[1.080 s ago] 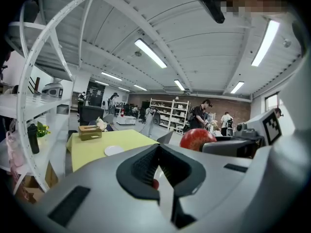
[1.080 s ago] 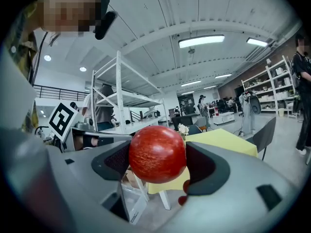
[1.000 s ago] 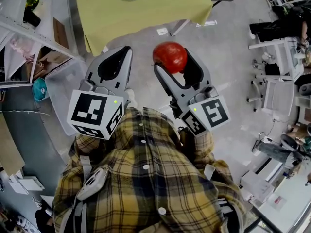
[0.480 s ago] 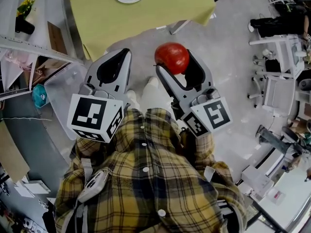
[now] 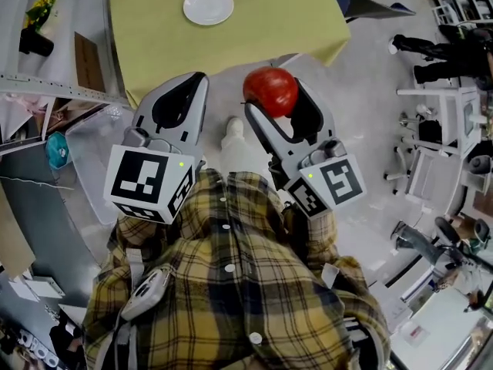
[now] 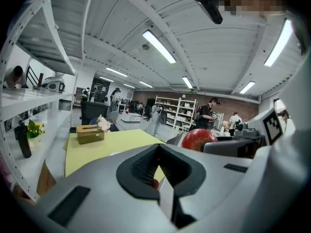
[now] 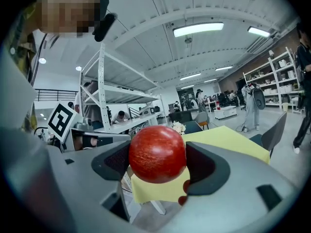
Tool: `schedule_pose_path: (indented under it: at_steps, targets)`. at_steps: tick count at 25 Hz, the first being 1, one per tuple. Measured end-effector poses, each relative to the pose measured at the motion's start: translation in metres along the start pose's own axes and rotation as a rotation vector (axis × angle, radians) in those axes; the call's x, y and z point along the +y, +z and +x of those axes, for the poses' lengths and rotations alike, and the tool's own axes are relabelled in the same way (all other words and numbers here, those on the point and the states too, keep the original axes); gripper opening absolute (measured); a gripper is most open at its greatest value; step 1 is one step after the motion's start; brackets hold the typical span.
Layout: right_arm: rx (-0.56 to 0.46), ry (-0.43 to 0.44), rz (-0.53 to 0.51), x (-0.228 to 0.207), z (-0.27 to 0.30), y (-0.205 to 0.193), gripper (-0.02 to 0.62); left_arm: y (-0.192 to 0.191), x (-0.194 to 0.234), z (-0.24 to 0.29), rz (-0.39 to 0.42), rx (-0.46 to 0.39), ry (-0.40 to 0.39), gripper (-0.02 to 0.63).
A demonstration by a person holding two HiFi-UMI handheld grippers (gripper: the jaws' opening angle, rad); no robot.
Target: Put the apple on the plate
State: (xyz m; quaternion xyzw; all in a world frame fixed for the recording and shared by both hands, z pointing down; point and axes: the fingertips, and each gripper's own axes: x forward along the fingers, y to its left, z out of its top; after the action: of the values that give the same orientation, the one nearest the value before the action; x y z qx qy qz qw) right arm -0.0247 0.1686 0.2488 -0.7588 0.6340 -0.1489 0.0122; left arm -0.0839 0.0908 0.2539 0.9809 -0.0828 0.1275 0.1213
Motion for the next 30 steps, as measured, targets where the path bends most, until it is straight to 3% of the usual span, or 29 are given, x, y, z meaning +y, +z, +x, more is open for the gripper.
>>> schedule_pose_path:
  at_steps: [10, 19, 30]
  targets:
    - [0.016, 0.133, -0.027, -0.064, 0.037, 0.035, 0.344, 0.038, 0.004, 0.073, -0.02, -0.04, 0.113, 0.005]
    - [0.043, 0.234, -0.045, -0.111, 0.055, 0.046, 0.345, 0.047, 0.001, 0.111, -0.046, -0.061, 0.221, 0.005]
    - [0.081, 0.327, -0.028, -0.1, 0.095, 0.046, 0.345, 0.05, 0.034, 0.108, -0.073, -0.05, 0.308, 0.005]
